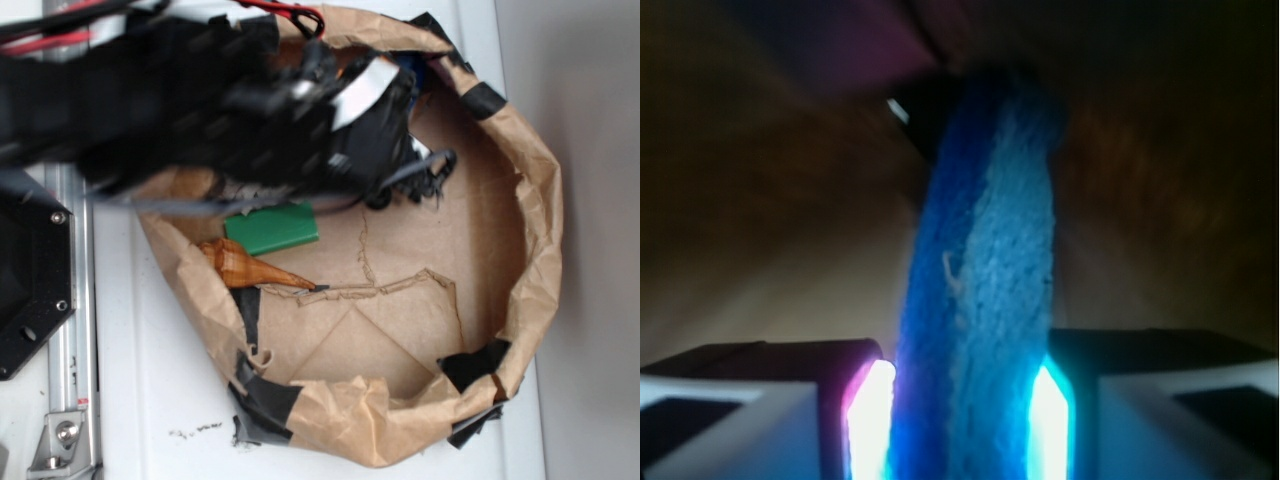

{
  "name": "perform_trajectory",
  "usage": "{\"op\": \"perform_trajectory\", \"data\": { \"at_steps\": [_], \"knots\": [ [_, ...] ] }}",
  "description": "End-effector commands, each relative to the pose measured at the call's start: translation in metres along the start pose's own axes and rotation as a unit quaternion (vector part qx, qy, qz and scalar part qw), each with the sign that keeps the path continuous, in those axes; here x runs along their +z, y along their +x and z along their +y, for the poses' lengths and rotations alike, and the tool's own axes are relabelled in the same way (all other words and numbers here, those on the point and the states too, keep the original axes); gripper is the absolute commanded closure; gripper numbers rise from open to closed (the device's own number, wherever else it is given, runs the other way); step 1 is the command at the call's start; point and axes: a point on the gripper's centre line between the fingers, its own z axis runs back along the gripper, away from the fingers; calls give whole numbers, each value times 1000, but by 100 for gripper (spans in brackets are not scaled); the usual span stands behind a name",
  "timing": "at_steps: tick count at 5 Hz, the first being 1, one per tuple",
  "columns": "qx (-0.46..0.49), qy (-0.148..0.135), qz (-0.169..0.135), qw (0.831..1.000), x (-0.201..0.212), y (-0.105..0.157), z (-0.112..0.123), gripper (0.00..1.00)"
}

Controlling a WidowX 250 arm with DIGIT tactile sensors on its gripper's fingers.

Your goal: Grab the blue sponge.

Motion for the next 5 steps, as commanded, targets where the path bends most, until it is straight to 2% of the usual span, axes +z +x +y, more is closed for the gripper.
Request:
{"op": "perform_trajectory", "data": {
  "at_steps": [1, 2, 3, 4, 5],
  "knots": [
    [-143, -56, 28, 988, 70, 6, -42, 100],
    [-195, -7, 94, 976, 76, -3, -48, 100],
    [-248, 17, 147, 957, 83, -6, -50, 100],
    [-250, 6, 144, 958, 89, 1, -48, 100],
    [-236, -35, 142, 961, 82, 11, -37, 100]
  ]
}}
